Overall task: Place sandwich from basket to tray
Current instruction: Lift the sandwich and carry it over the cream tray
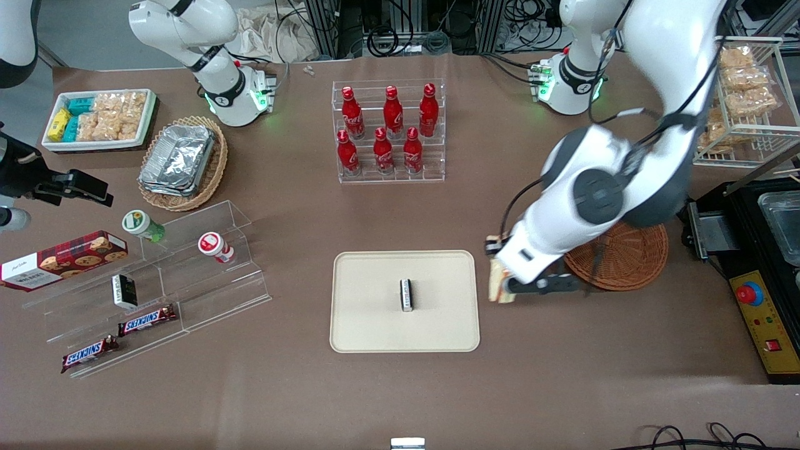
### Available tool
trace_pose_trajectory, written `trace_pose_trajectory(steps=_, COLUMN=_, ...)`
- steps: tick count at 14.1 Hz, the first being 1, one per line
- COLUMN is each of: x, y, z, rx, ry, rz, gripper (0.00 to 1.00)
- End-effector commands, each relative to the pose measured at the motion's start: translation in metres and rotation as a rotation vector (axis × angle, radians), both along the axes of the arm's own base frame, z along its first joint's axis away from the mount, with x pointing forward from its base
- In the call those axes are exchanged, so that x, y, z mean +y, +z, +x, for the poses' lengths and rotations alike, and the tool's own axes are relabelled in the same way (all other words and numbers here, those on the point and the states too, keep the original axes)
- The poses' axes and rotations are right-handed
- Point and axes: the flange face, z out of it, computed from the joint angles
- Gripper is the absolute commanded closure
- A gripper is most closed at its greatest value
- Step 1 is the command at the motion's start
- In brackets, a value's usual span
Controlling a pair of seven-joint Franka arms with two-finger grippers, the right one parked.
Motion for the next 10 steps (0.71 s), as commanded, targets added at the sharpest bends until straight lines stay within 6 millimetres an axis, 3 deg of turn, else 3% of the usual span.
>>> trace_pose_trajectory(steps=1, x=-0.035, y=-0.077, z=0.014, rx=-0.037, ry=-0.056, rz=0.009, gripper=1.00)
trace_pose_trajectory(steps=3, x=-0.039, y=-0.121, z=0.020, rx=-0.016, ry=-0.054, rz=-0.013, gripper=1.00)
trace_pose_trajectory(steps=4, x=-0.047, y=-0.130, z=0.017, rx=-0.007, ry=-0.063, rz=-0.014, gripper=1.00)
trace_pose_trajectory(steps=5, x=-0.057, y=-0.135, z=0.011, rx=-0.007, ry=-0.078, rz=-0.002, gripper=1.00)
trace_pose_trajectory(steps=10, x=-0.057, y=-0.147, z=0.009, rx=0.008, ry=-0.059, rz=0.009, gripper=1.00)
